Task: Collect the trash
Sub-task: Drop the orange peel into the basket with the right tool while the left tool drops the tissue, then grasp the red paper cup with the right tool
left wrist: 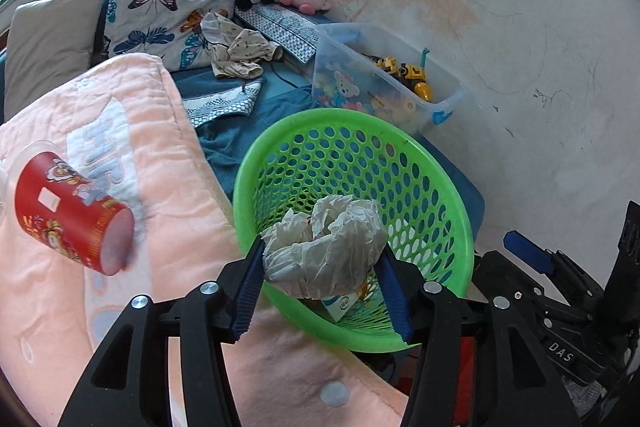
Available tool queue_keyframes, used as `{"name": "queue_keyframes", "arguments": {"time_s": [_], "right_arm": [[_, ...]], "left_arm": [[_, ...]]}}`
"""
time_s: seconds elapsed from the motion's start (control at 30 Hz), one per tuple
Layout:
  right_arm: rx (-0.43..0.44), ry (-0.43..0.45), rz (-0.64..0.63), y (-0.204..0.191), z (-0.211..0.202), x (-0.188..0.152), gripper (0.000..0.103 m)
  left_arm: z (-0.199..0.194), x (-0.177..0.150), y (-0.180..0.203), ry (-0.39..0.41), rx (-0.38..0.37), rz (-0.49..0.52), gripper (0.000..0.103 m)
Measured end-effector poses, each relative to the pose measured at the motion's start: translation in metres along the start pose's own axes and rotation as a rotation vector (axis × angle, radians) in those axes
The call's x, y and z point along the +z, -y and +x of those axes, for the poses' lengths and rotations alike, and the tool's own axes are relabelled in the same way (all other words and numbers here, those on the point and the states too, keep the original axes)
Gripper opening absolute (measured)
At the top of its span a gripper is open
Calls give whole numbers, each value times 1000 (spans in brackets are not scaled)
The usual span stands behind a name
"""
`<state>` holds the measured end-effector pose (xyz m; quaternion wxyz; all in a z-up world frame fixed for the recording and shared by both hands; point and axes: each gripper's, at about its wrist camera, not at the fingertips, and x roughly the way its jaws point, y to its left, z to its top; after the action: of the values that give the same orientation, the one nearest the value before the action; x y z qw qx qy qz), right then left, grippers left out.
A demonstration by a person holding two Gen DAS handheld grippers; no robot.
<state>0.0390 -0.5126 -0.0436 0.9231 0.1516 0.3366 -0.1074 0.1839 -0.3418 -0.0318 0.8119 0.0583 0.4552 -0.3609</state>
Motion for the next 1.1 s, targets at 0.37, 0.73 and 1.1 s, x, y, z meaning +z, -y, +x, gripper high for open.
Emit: {"name": "queue_keyframes", "arguments": {"time_s": [0.37, 0.73, 1.1], "right_arm": [[15, 3, -13, -9, -6, -2, 63], [74, 5, -92, -56, -9, 7, 69], [195, -36, -251, -133, 14, 27, 77]], "left_arm": [[-9, -6, -7, 21, -18, -12, 65], [-60, -28, -67, 74, 73, -57, 66], [-112, -44, -155, 120, 243, -136, 66]]}}
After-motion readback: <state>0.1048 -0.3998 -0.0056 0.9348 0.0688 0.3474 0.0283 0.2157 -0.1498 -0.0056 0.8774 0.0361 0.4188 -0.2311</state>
